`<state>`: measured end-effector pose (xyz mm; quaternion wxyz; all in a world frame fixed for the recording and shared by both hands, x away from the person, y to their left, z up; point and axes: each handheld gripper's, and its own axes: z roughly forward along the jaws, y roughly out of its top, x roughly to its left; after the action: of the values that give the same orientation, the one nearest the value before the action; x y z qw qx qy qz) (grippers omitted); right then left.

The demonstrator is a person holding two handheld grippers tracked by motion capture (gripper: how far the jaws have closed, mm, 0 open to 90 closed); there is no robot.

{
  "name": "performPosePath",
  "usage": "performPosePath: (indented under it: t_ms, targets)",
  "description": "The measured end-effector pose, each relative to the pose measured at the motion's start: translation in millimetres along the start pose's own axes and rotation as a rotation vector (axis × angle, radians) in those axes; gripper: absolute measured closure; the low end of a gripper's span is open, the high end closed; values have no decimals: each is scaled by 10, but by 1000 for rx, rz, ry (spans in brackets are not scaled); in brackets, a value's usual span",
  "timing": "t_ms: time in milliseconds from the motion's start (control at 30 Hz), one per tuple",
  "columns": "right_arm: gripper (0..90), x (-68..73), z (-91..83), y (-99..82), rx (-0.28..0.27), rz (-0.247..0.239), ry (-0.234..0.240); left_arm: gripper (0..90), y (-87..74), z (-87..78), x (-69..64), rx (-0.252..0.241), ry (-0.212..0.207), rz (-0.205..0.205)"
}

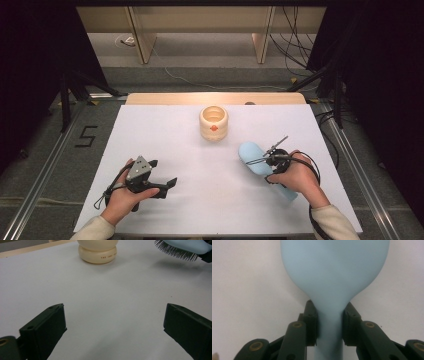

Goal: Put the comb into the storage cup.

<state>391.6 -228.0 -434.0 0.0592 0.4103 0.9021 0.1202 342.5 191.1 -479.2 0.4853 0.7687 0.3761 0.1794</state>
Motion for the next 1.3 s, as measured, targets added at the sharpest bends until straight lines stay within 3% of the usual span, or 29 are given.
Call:
performPosePath:
  t_ms: [333, 667, 1300]
  targets:
    - [704, 34, -32, 22, -43, -20, -4, 36, 0, -2, 1, 1, 1, 3]
    - [704, 62, -87, 54, -125, -26, -15, 36, -1, 0, -2, 3, 1, 5]
    - [704, 126, -109, 98, -193, -33, -13, 37, -2, 5, -5, 3, -1, 2]
